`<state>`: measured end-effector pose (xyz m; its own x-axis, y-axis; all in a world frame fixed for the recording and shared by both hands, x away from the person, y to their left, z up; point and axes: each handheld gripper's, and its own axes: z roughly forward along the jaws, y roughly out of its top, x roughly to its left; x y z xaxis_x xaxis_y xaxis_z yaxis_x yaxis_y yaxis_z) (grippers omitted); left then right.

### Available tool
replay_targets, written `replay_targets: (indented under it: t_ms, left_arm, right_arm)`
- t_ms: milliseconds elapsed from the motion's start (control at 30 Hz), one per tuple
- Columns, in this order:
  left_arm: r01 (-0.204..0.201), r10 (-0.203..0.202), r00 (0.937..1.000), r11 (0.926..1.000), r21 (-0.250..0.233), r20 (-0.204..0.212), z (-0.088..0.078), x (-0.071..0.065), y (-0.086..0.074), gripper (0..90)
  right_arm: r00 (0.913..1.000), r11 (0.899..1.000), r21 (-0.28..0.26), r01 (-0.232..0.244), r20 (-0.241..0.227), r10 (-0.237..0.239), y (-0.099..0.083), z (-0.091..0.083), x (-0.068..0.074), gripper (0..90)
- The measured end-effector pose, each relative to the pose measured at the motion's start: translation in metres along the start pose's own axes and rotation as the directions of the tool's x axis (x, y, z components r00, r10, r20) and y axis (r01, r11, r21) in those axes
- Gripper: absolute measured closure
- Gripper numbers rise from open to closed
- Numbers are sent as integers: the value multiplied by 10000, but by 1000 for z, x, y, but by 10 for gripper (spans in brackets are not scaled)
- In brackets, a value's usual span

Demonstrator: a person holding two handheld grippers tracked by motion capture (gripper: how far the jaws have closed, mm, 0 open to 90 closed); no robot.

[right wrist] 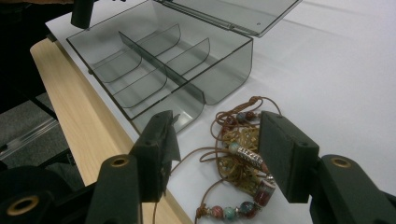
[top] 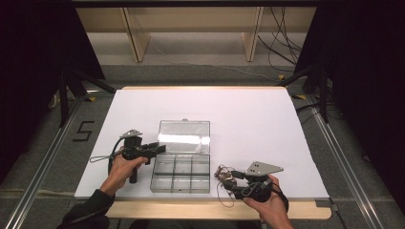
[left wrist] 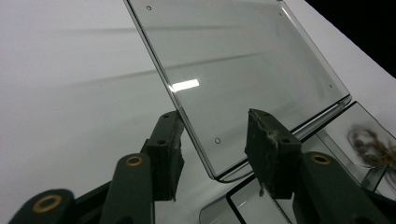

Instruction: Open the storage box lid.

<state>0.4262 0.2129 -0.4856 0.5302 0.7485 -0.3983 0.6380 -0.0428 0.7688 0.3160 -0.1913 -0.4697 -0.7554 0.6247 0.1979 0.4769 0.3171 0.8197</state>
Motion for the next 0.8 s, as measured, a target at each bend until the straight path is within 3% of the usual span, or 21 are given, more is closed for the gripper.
replay_targets:
  t_ms: [333, 400, 533, 567, 633, 800]
  left_arm:
    - [-79, 82, 9997, 9998, 157, -226, -1, 1, 0, 556]
    - [-84, 87, 9998, 9999, 147, -199, -2, 1, 0, 556]
    - [-33, 34, 9998, 10000, 68, -216, -5, 2, 1, 548]
    - [24, -24, 9999, 10000, 22, -140, -7, 2, 1, 546]
    - [35, -36, 9999, 10000, -53, -108, -10, 1, 3, 539]
    - [-57, 58, 10000, 9998, -185, 23, -22, -3, 3, 522]
  right_arm:
    - [9999, 10000, 88, -18, 137, 17, 0, -1, 1, 470]
    - [10000, 10000, 68, -53, 13, 53, 0, -1, 1, 469]
    - [9996, 9998, 77, -159, 232, 158, 0, -2, 2, 468]
    - [9994, 9998, -74, 206, 275, -204, 0, -1, -1, 467]
    - [9999, 9999, -39, 95, 142, -94, 0, -1, -1, 459]
    - [9995, 9999, 0, 126, 305, -126, 0, -3, -2, 439]
